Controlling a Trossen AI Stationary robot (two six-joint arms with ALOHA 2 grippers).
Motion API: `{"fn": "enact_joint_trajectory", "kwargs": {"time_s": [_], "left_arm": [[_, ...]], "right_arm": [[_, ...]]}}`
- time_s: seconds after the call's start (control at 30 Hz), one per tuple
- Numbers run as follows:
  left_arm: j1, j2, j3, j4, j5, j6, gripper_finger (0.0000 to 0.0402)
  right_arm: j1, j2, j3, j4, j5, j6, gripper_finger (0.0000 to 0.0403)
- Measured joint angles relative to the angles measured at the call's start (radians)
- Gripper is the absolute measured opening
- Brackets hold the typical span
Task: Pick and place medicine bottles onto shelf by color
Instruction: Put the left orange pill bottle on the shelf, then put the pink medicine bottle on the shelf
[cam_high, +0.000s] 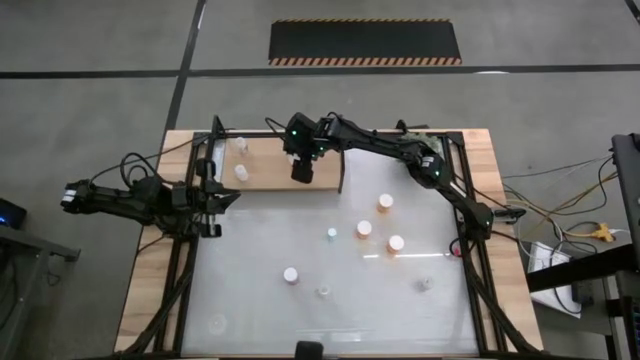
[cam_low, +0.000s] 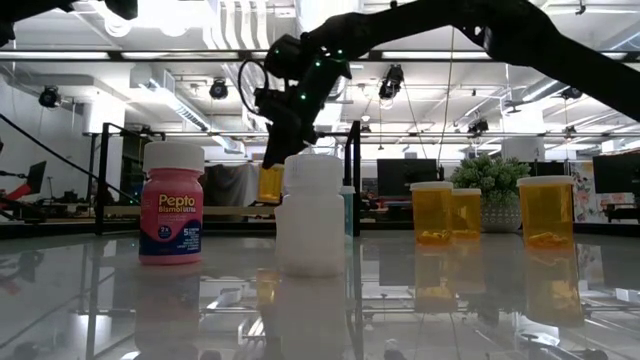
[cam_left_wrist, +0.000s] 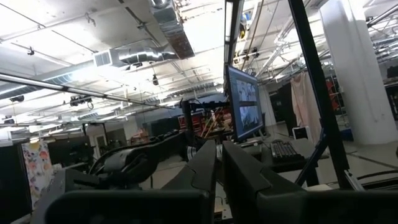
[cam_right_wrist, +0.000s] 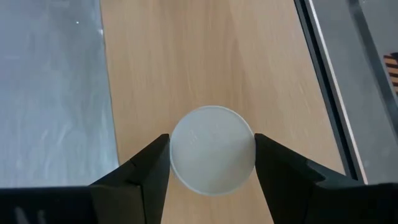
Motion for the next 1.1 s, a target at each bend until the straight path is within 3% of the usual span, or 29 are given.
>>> {"fn": "enact_joint_trajectory", "kwargs": {"time_s": [0.27, 0.7, 0.9, 1.1], "left_arm": [[0.000, 0.000, 0.000, -0.001, 0.000, -0.001, 0.0010], [0.000, 0.000, -0.001, -0.002, 0.000, -0.001, 0.0010], [0.000, 0.005, -0.001, 0.001, 0.000, -0.001, 0.0010], [0.000, 0.005, -0.001, 0.005, 0.000, -0.001, 0.0010]], "right_arm": [[-0.005, 0.012, 0.000, 0.005, 0.002, 0.000, 0.0214], [-0.005, -0.007, 0.005, 0.008, 0.002, 0.001, 0.0298], [0.021, -0.097, 0.006, -0.048, -0.004, 0.039, 0.0296], [0.122, -0.177, 0.002, -0.183, -0.009, 0.037, 0.0270]]}}
